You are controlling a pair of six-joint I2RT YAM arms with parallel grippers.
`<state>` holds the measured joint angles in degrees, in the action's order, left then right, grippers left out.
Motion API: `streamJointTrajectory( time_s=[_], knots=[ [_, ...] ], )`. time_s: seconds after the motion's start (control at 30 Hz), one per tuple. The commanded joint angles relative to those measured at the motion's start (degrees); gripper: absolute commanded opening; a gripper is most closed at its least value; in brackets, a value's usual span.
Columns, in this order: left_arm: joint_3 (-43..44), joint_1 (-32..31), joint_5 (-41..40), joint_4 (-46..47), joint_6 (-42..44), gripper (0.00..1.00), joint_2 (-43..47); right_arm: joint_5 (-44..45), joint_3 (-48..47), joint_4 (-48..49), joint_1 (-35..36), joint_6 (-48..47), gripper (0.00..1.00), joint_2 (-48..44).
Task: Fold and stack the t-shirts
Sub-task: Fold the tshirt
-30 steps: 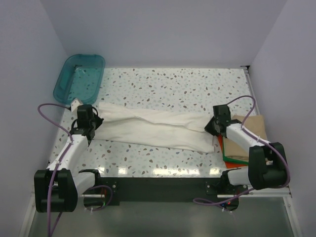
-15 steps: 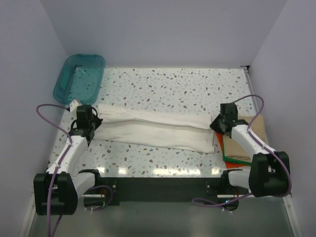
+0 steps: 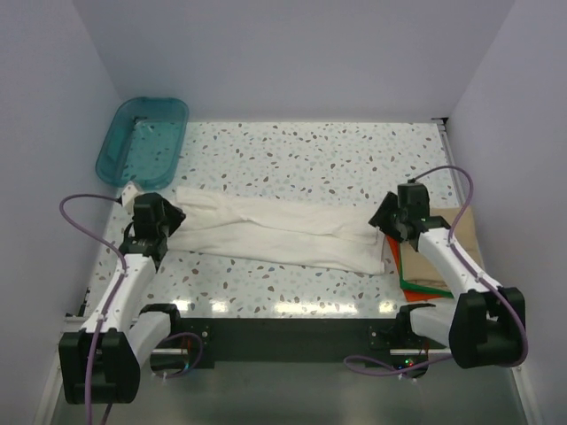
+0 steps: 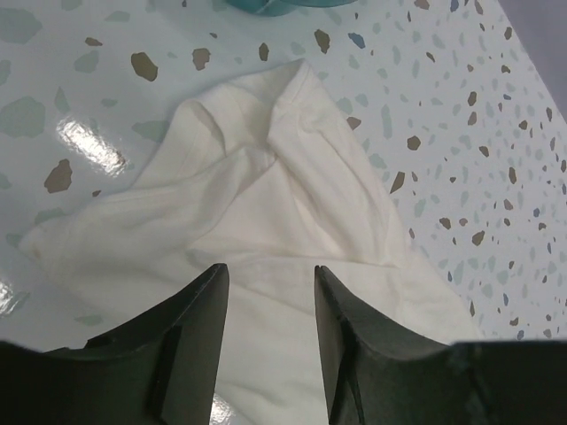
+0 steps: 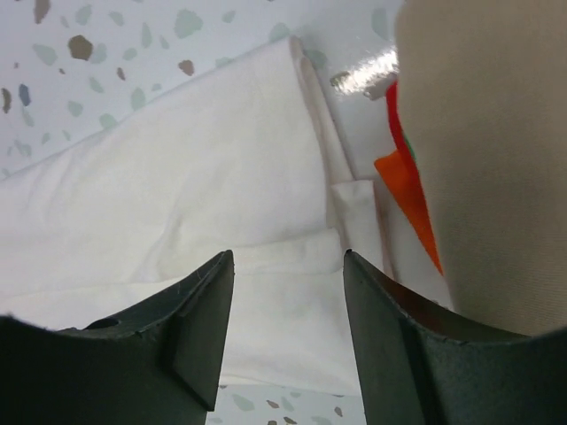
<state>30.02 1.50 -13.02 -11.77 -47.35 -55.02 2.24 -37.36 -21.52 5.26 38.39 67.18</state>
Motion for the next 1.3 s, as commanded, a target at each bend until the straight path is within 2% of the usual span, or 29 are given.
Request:
streamJointTrajectory(
  time_s=[0.0, 0.03, 0.17, 0.2, 0.27, 0.37, 0.47, 0.93, 1.1, 1.27],
  knots=[
    [2.9, 0.1, 2.0, 2.5, 0.4, 0.48, 0.8, -0.3, -7.1, -0.6, 2.7, -5.5, 0.57, 0.8],
    [3.0, -0.6, 2.6, 3.7, 0.2, 0.42, -0.7, 0.8, -9.6, -0.7, 5.3, -6.6, 0.57, 3.0],
    [6.1, -5.3, 1.4, 5.0, -0.3, 0.32, -8.6, 3.2, -17.0, -2.0, 11.5, -9.0, 0.57, 12.2],
    [7.1, -8.3, -1.2, 4.7, -0.4, 0.31, -10.5, 4.7, -18.6, -2.7, 12.7, -9.6, 0.57, 14.1],
    [10.3, -10.4, -3.8, 4.0, -1.4, 0.29, -15.7, 6.1, -22.2, -2.9, 15.3, -11.2, 0.56, 18.7],
    [12.2, -11.1, -3.7, 4.7, -3.4, 0.22, -21.2, 6.9, -26.0, -3.7, 17.2, -13.5, 0.56, 23.0],
    [14.2, -11.9, -4.6, 5.3, -4.2, 0.2, -26.3, 8.4, -27.8, -4.9, 18.0, -14.7, 0.56, 27.2],
    [30.3, -12.7, -4.2, 2.1, -2.9, 0.2, -49.9, 10.2, -19.3, -3.4, 18.2, -9.7, 0.57, 31.3],
    [37.8, -13.2, -3.0, 0.4, -1.1, 0.21, -56.8, 4.1, -14.9, -1.1, 18.2, -6.1, 0.58, 29.5],
    [47.2, -13.8, -0.5, -0.8, 3.6, 0.22, -64.7, -1.9, -6.0, 3.3, 18.8, 0.9, 0.58, 21.9]
  ],
)
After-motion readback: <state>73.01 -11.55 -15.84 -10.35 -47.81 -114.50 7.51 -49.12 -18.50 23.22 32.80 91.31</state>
